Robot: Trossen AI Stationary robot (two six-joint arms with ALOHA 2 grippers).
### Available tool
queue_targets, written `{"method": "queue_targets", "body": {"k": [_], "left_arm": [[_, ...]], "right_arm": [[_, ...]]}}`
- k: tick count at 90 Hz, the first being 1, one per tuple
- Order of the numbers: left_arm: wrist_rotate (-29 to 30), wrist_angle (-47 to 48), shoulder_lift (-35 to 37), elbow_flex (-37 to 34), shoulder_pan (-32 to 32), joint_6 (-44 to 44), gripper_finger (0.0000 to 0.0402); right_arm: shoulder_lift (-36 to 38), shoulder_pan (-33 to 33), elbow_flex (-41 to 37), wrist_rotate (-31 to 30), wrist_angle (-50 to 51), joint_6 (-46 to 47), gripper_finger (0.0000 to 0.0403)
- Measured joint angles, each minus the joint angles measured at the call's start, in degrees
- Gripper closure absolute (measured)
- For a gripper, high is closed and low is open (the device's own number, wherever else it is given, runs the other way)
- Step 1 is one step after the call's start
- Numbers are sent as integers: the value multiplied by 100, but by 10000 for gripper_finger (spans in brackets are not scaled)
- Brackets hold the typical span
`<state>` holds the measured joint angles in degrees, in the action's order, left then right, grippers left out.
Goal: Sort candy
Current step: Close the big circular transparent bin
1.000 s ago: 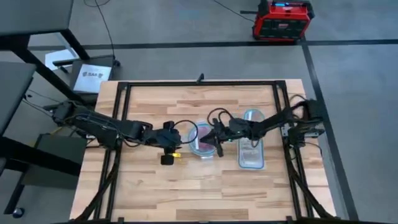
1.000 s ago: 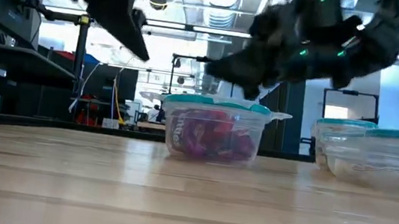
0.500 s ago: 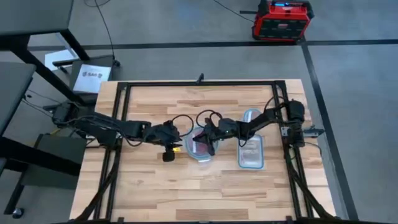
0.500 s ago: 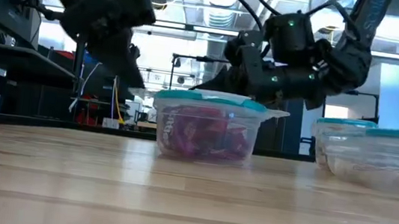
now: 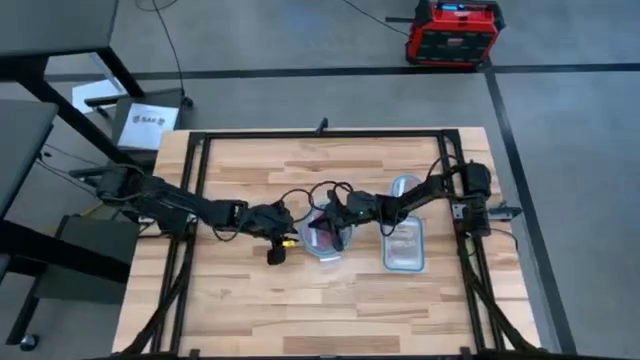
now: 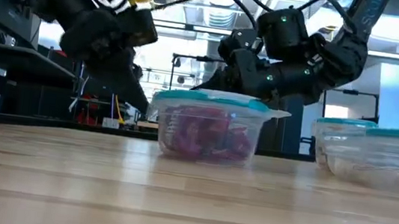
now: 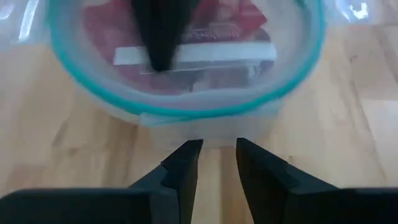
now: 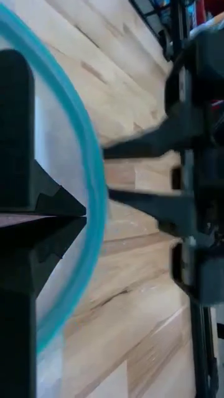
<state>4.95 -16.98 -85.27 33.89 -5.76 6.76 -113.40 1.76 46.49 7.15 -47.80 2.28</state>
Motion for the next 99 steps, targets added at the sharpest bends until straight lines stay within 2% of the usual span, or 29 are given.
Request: {"method": "queue_targets", "body": {"k": [11,27,43,56,68,78,89,99], "left_arm": [[-23,-460,-241,1,66,4,305],[-175,-469,-375,144,168,4,305],[-212,-238,-332,170,167,44,305],[-161,502,20,188,117,79,305],[-149,1227,589,186,75,202,304],[-151,1319,1142,186,45,315,304],[-151,737,1547,184,37,352,304],[-262,75,1533,186,35,276,304]], "right_arm": [[-11,-33,17,0,112,17,403],[-4,-55,10,8,277,46,403],[-2,-55,12,7,269,100,403],[233,-117,11,9,381,225,403],[657,-230,-26,29,734,228,403],[1213,-297,-16,-66,1076,210,403],[1903,-325,-14,-93,1922,237,403],[2725,-335,-5,-181,3172,287,403]]}}
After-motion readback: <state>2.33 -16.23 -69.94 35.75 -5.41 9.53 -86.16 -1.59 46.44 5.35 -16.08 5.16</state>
